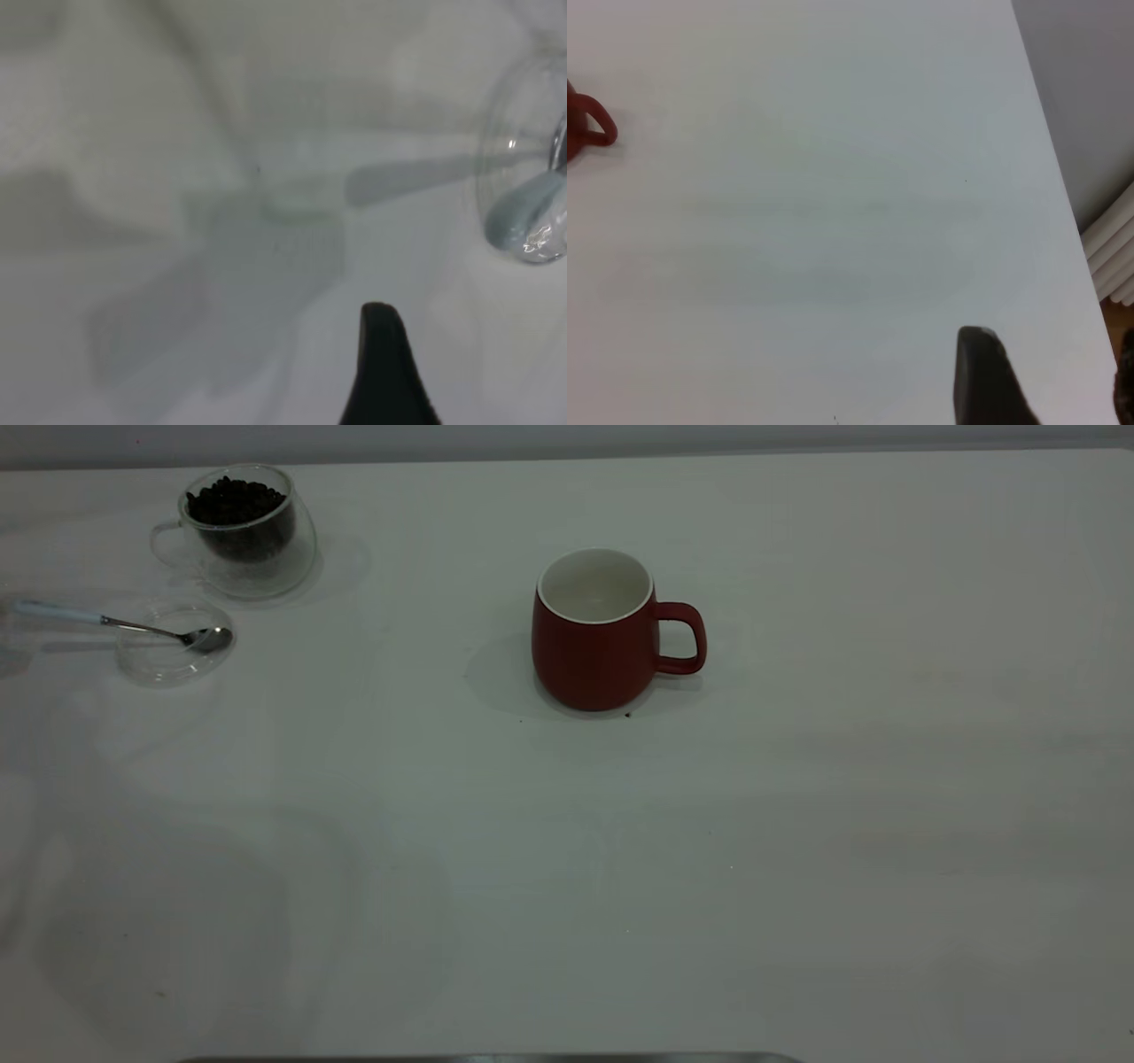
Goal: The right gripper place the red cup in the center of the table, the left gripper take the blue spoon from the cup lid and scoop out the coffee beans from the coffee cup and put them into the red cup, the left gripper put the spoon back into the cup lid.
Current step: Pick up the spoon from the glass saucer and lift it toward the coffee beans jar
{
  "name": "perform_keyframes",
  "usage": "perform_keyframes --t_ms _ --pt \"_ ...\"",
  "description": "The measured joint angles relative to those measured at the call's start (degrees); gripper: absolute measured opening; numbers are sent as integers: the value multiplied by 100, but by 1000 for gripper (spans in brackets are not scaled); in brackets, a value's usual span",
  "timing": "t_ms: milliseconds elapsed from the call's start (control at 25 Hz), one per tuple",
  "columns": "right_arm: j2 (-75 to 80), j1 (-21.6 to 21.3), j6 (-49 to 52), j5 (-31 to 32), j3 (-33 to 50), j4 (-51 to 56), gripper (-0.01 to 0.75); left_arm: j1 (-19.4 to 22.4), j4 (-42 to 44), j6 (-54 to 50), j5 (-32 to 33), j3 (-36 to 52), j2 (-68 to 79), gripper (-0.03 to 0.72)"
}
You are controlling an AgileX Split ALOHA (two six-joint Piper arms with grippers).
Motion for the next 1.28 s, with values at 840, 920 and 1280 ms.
perform_keyframes --t_ms 840,920,1280 --pt "0 0 0 0 0 0 384 -333 -1123 657 0 -8 449 500" --pt "0 0 0 0 0 0 384 -351 -1142 676 0 -8 449 498" --pt "0 0 0 0 0 0 384 -376 -1147 683 0 -8 449 284"
